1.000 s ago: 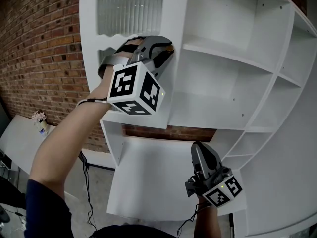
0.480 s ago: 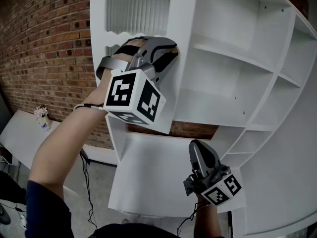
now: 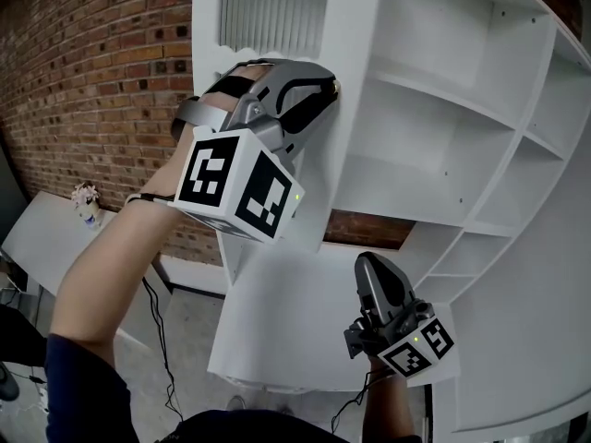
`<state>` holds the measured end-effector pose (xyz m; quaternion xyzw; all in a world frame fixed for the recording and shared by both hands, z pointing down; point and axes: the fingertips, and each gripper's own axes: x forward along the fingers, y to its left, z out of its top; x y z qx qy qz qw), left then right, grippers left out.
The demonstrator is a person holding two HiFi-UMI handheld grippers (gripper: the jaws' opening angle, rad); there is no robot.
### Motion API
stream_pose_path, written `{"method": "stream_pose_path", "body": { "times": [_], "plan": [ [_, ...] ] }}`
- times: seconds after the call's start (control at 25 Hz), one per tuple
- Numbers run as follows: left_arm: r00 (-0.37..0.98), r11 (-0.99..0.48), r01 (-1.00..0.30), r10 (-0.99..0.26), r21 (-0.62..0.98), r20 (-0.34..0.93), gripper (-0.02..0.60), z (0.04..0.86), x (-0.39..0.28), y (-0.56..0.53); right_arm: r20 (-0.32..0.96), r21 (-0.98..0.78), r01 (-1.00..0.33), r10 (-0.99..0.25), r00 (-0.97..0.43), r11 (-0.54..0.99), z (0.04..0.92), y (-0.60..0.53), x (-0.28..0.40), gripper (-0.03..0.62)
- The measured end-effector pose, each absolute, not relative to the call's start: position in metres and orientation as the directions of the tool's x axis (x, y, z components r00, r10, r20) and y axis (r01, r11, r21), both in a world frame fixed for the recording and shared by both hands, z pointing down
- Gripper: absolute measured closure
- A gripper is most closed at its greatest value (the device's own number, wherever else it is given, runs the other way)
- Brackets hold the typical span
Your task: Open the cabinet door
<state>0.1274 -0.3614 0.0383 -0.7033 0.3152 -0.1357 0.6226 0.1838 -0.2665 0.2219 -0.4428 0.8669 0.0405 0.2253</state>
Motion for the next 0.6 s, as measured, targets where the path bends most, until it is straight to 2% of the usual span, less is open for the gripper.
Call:
{"method": "stream_pose_path", "body": {
  "times": [0.6],
  "plan": [
    [0.794, -0.021, -0.306, -0.558, -0.952, -0.243, 0.505, 0.035, 0.072, -0.306, -0.408, -0.133, -0.727, -0.705, -0.580, 0.674, 0.222, -0.262, 0.150, 0.568]
  ]
}}
